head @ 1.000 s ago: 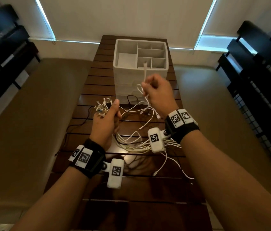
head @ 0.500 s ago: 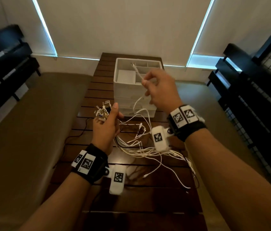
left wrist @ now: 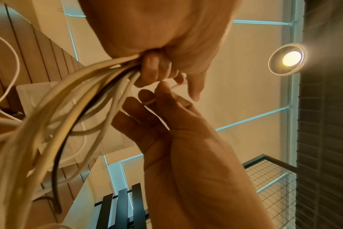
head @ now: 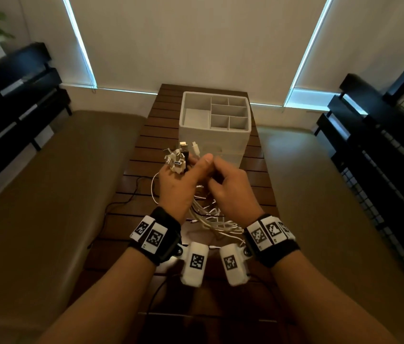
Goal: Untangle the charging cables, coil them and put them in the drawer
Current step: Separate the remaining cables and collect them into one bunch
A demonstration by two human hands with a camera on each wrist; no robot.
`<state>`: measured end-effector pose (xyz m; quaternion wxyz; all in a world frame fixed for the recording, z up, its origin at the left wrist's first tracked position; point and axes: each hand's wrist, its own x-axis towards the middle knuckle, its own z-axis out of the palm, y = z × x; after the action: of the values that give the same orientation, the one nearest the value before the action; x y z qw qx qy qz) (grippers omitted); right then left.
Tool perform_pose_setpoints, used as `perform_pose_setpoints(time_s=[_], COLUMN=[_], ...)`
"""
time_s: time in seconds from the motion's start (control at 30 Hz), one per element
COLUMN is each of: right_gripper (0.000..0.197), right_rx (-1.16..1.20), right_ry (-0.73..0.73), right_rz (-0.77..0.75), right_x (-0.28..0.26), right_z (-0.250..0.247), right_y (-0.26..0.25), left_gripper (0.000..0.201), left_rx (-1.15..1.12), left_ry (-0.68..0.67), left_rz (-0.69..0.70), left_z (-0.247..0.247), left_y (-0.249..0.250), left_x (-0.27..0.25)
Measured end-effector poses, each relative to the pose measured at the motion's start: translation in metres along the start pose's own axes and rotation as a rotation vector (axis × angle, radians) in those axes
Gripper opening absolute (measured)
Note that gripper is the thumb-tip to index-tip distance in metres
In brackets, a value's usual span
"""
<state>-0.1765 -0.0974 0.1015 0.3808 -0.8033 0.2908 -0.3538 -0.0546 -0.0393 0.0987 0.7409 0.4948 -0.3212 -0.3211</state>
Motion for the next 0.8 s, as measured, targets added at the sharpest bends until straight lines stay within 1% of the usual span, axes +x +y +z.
perform_pose_setpoints(time_s=[0.07,0.1,0.17,0.2,0.3,0.43,0.53,0.6,0.63,0.73,0.8], right_gripper=[0.023,0.022,0.017,0.017,0.016,0.007,0.012,0.012,0.011,0.012,0.009], right_rx=[0.009,0.016,0.042,0.043,0.023,-0.019,-0.058,-0.130,-0.184,-0.318,-0.337], right_ry=[0.012,0.012,0.005,0.004,-0.005,-0.049,-0.109,-0.160,-0.180,-0.209,-0.229], right_rz=[-0.010,-0.007,0.013,0.023,0.031,0.044,0.024,0.011,0.013,0.029,0.020], right_x=[-0.004,-0.006,-0.009,-0.010,-0.012,-0.013,-0.013,-0.010,-0.007,0.001,0.009], right_z=[0.002,0.003,0.003,0.003,0.002,0.000,-0.002,-0.004,-0.006,-0.012,-0.015], right_y=[-0.003,-0.004,-0.005,-0.004,0.000,0.001,0.002,0.009,0.016,0.037,0.045], left_gripper=[0.016,0.021,0.021,0.021,0.028,0.034,0.036,0.040,0.042,0.047,0.044], left_rx=[0.011,0.029,0.073,0.099,0.159,0.155,0.167,0.122,0.062,-0.117,-0.115], left_ry=[-0.018,-0.024,-0.030,-0.038,-0.066,-0.081,-0.058,-0.030,-0.032,-0.117,-0.137], left_rz=[-0.004,-0.003,0.002,0.002,-0.018,-0.078,-0.102,-0.131,-0.151,-0.201,-0.177], left_z=[-0.002,-0.002,-0.002,-0.001,0.001,0.000,-0.004,-0.009,-0.010,-0.015,-0.016], left_y=[-0.003,-0.003,-0.003,-0.002,0.001,0.006,0.005,0.004,0.005,0.010,0.012], left_x=[0.000,0.000,-0.002,-0.002,-0.004,-0.006,-0.005,-0.003,-0.002,0.001,-0.001])
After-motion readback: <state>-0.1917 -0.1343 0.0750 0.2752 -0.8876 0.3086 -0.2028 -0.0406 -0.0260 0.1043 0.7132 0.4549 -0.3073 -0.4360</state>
